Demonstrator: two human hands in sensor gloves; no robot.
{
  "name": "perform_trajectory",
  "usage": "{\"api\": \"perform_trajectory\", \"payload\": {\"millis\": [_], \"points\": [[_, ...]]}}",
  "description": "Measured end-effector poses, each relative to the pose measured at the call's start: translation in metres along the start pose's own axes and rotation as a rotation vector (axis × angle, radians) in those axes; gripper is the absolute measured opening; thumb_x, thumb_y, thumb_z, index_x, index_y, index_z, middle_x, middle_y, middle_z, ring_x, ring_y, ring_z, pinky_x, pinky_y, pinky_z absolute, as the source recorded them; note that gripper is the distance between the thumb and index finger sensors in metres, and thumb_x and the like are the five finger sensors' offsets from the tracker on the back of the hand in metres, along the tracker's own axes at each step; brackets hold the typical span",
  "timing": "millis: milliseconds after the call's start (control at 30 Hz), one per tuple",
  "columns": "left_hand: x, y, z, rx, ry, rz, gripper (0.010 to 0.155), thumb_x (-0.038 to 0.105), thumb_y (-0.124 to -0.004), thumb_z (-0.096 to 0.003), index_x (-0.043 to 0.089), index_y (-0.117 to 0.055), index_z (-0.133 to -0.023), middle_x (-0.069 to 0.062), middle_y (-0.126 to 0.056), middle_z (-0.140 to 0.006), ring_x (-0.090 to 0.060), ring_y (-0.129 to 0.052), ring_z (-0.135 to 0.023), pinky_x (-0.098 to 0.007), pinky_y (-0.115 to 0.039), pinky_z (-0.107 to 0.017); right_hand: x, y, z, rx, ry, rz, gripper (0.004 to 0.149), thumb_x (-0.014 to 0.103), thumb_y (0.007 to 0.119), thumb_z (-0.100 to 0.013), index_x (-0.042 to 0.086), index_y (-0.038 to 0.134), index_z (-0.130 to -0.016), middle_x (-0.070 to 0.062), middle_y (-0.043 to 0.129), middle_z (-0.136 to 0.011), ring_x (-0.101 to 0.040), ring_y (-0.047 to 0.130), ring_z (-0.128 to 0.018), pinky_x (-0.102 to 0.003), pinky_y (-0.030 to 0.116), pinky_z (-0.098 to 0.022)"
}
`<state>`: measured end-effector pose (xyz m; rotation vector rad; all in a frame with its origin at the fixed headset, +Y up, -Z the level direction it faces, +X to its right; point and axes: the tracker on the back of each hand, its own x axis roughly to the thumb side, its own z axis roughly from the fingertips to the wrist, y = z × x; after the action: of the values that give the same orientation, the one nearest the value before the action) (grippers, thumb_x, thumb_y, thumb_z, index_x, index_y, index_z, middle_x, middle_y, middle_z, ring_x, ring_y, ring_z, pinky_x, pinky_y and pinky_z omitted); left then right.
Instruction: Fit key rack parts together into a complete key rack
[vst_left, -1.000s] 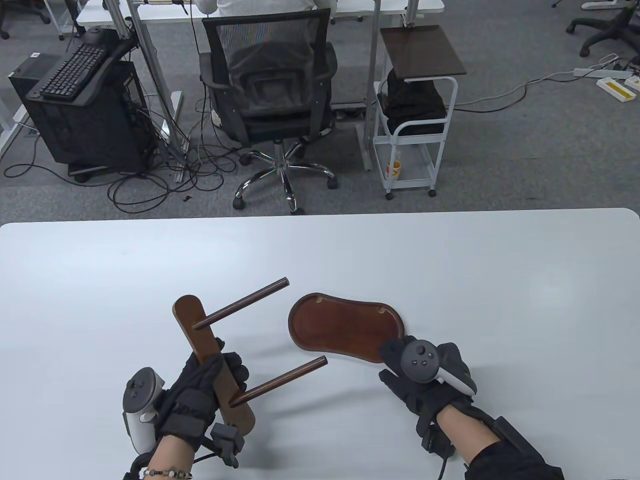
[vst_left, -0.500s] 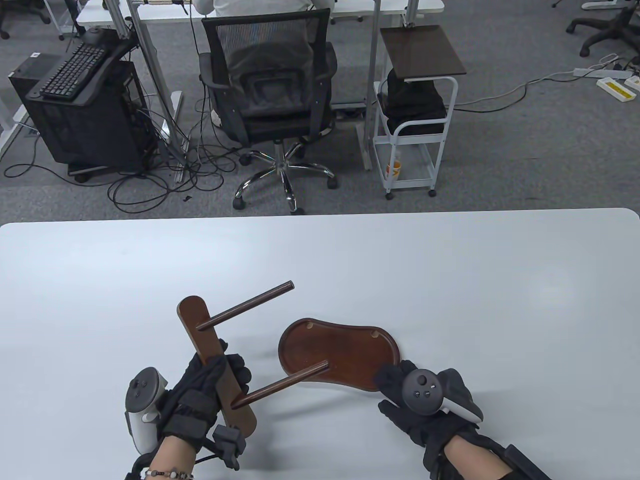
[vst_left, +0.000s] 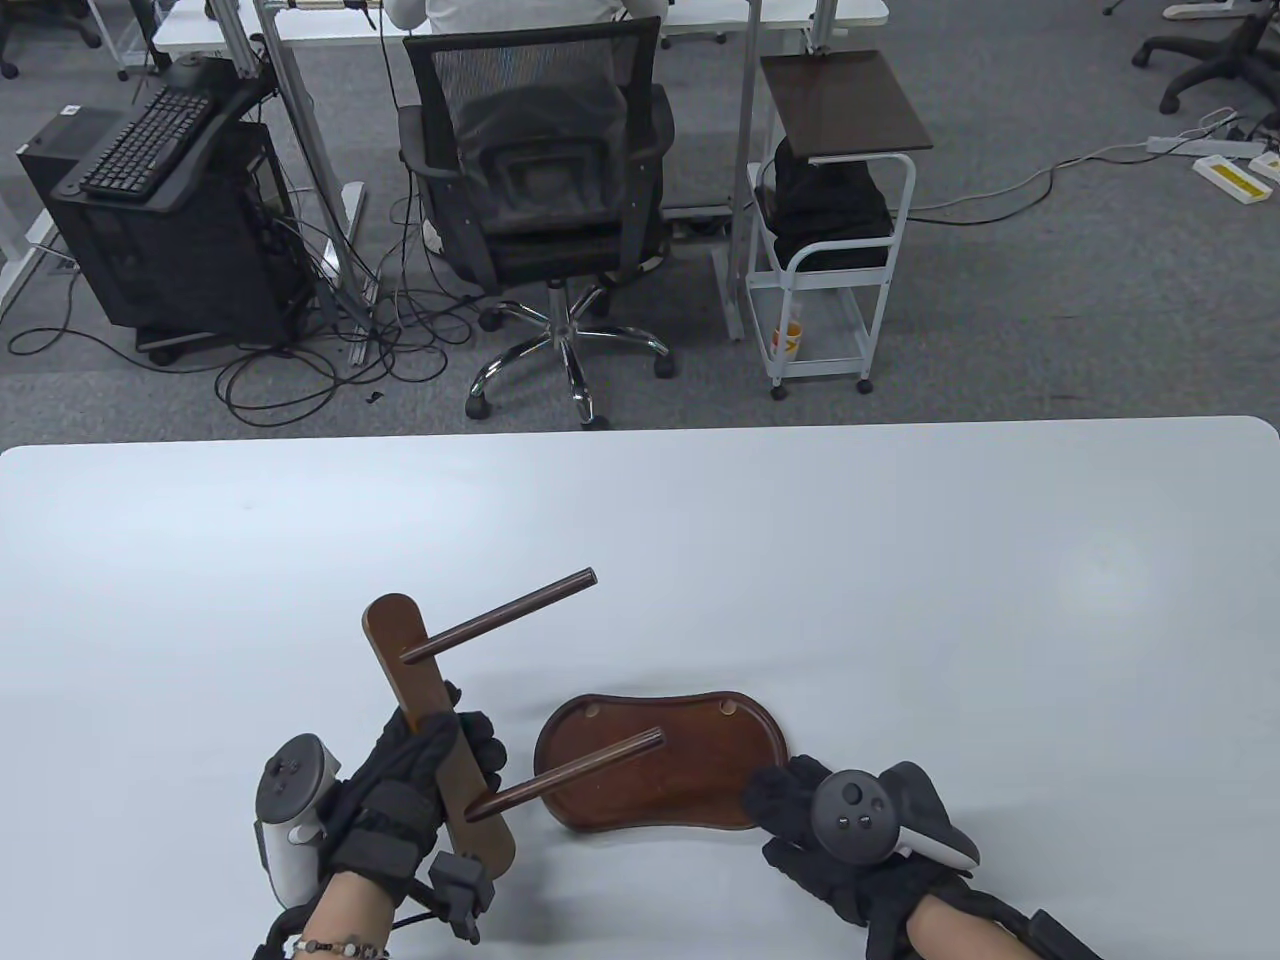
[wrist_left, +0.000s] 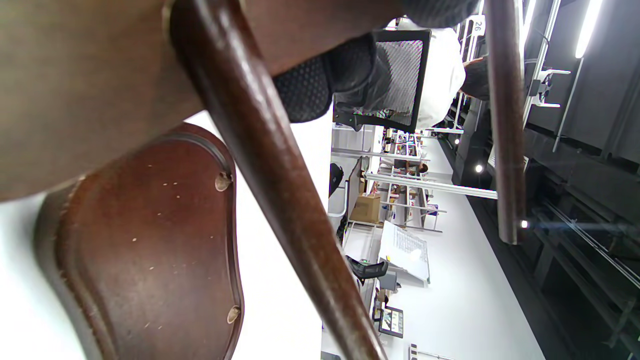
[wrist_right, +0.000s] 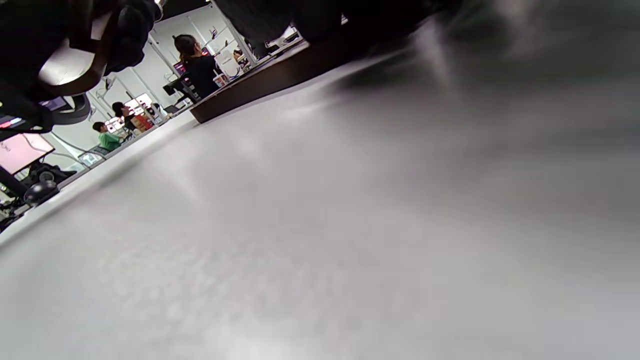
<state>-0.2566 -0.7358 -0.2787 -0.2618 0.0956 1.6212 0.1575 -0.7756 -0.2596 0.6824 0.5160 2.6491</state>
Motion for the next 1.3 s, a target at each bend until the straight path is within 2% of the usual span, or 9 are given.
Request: {"api": "perform_trajectory", "payload": {"millis": [500,633,833,1000,1067,1100,1300], "points": [[-0.003,-0.003,-0.001,-0.008,0.019,-0.019,0.058,0.039,-0.063,-0.0612,0.017,-0.042,-0.111,-0.006,-0.077,-0.100,-0.028,-0.092,-0.084,-0.051,-0.081,-0.062,0.005,-0.002,0.003,0.036,-0.025,-0.009,0.051,0.040,0.063,-0.057,0.024,0.059,-0.106,-0.002,0.046,-0.118,-0.044,0.042,-0.104,-0.070,0.037,-0.067],[-0.007,-0.006,-0.002,-0.026,0.038,0.000,0.061,0.039,-0.061,-0.0617,0.019,-0.035,-0.113,-0.006,-0.075,-0.102,-0.028,-0.091,-0.086,-0.051,-0.081,-0.063,0.004,-0.009,0.004,0.096,-0.042,-0.048,0.054,0.043,0.064,-0.057,0.025,0.057,-0.108,-0.002,0.043,-0.120,-0.050,0.034,-0.104,-0.075,0.037,-0.065],[-0.009,-0.014,-0.003,-0.044,-0.003,0.037,0.065,0.041,-0.060,-0.0621,0.021,-0.027,-0.114,-0.005,-0.072,-0.105,-0.028,-0.089,-0.089,-0.050,-0.081,-0.064,0.014,-0.024,0.008,-0.079,-0.114,-0.071,0.059,0.044,0.065,-0.057,0.022,0.053,-0.110,-0.008,0.046,-0.119,-0.052,0.036,-0.103,-0.076,0.041,-0.064],[-0.005,-0.027,-0.007,-0.035,-0.062,0.095,0.065,0.041,-0.059,-0.0626,0.022,-0.023,-0.114,-0.005,-0.069,-0.108,-0.028,-0.086,-0.093,-0.050,-0.080,-0.066,0.037,-0.036,0.008,-0.261,-0.276,-0.085,0.063,0.043,0.068,-0.056,0.023,0.047,-0.111,-0.008,0.042,-0.120,-0.051,0.045,-0.103,-0.075,0.047,-0.063],[0.001,-0.035,-0.007,-0.011,-0.088,0.109,0.066,0.041,-0.058,-0.0626,0.021,-0.022,-0.114,-0.006,-0.067,-0.108,-0.028,-0.086,-0.094,-0.050,-0.080,-0.066,0.047,-0.041,0.007,-0.303,-0.323,-0.087,0.065,0.043,0.069,-0.055,0.023,0.043,-0.112,-0.007,0.039,-0.120,-0.050,0.046,-0.103,-0.075,0.049,-0.063],[0.004,-0.039,-0.007,-0.008,-0.094,0.111,0.066,0.042,-0.059,-0.0621,0.022,-0.022,-0.114,-0.006,-0.068,-0.108,-0.028,-0.086,-0.094,-0.051,-0.081,-0.065,0.052,-0.043,0.007,-0.327,-0.343,-0.088,0.067,0.044,0.070,-0.055,0.024,0.041,-0.112,-0.005,0.032,-0.122,-0.050,0.044,-0.103,-0.075,0.048,-0.063],[0.021,-0.070,-0.018,-0.038,-0.125,0.238,0.067,0.042,-0.056,-0.0636,0.021,-0.015,-0.113,-0.006,-0.060,-0.112,-0.028,-0.080,-0.099,-0.051,-0.078,-0.069,0.082,-0.057,-0.003,-0.410,-0.427,0.000,0.075,0.045,0.073,-0.053,0.028,0.028,-0.111,-0.001,0.021,-0.121,-0.050,0.041,-0.105,-0.075,0.047,-0.064]]}}
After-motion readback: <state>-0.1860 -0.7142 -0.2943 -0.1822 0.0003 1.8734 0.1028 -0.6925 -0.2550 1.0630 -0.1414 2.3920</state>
